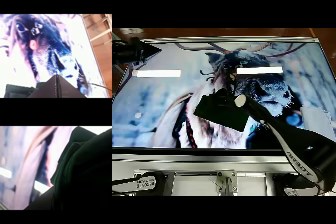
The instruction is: Fold the shirts.
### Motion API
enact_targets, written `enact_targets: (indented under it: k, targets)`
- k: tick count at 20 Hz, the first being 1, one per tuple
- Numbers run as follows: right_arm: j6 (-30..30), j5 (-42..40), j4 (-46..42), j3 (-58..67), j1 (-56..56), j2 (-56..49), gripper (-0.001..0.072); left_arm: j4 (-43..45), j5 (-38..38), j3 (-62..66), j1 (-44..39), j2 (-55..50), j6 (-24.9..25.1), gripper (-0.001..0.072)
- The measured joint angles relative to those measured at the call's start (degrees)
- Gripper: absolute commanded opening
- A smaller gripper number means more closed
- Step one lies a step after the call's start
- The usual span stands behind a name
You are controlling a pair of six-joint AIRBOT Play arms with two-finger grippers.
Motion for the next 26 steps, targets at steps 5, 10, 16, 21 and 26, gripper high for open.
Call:
enact_targets:
  k: [5,10,16,21,26]
  targets:
    - [-0.3,-5.9,9.9,0.6,2.7,-3.6,0.0627,0.2,-1.9,-1.0,-1.9,1.6,1.5,0.0039]
    - [-3.5,6.2,4.3,1.9,-3.3,0.3,0.0627,0.9,-1.5,-3.1,-5.2,1.2,2.0,0.0040]
    - [8.7,41.0,-26.6,0.0,-22.4,7.9,0.0647,2.9,-1.9,-3.8,-4.4,1.0,2.1,0.0040]
    - [8.8,41.1,-20.2,-10.7,-29.5,9.3,0.0678,3.4,-2.5,-3.8,-3.9,1.0,2.1,0.0040]
    - [3.1,29.6,-5.5,-16.0,-26.7,5.2,0.0677,3.5,-3.1,-3.8,-3.9,1.0,2.1,0.0040]
